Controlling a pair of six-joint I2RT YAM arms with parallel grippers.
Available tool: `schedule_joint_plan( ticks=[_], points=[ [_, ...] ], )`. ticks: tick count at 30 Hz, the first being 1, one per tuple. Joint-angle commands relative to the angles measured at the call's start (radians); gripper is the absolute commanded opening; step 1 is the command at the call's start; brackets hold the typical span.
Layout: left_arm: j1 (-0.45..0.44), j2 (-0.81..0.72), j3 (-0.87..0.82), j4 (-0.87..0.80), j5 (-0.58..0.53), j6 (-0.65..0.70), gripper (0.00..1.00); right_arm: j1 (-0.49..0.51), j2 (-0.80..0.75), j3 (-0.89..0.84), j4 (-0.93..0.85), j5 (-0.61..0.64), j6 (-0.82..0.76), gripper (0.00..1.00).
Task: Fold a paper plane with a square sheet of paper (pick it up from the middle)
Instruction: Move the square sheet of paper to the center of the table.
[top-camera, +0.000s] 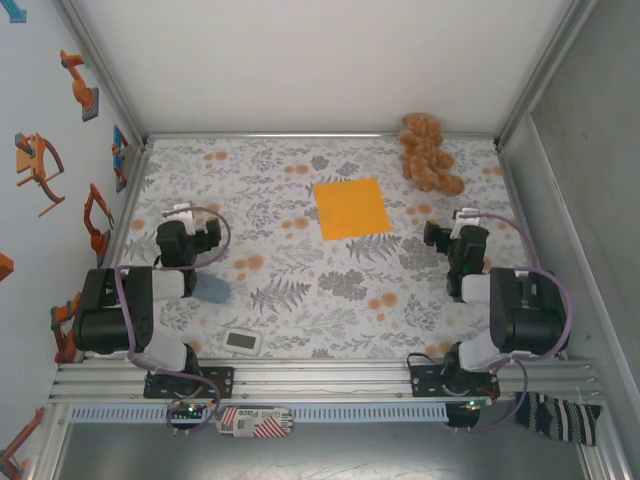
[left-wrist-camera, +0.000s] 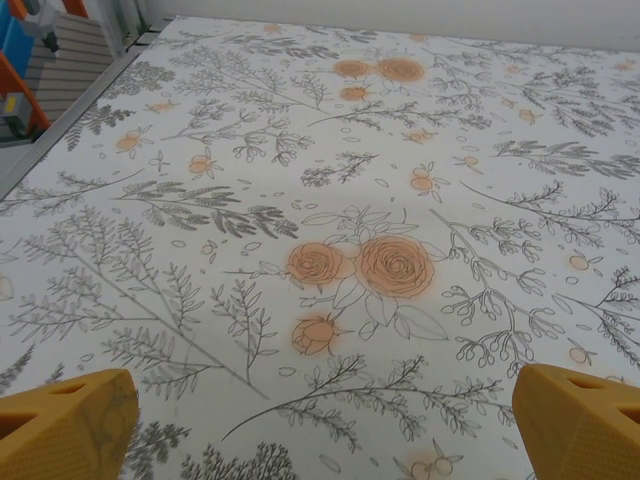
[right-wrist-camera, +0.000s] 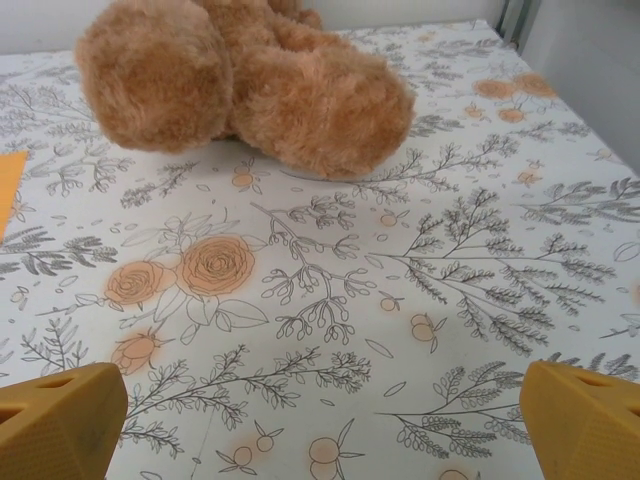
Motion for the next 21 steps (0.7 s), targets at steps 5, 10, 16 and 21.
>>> schedule_joint_plan(
  ticks=[5, 10, 16, 21],
  points=[
    [-0.004, -0.283, 0.142, -0.44, -0.165, -0.138, 0.96, 0.002, -0.271, 0.217, -0.513, 0.067, 0.099, 0.99],
    [-0.015, -0.366, 0.296, -0.712, -0.099, -0.293, 0.96, 0.025, -0.228, 0.439, -0.807, -0.001, 0.221, 0.99],
    [-0.018, -0.34, 0.391, -0.795, 0.147, -0.496, 0.96, 0.052, -0.011, 0.624, -0.893, -0.314, 0.422, 0.98],
    [-0.056, -0.257, 0.445, -0.813, 0.297, -0.532, 0.96, 0.163, 0.219, 0.765, -0.868, -0.443, 0.52, 0.93]
  ],
)
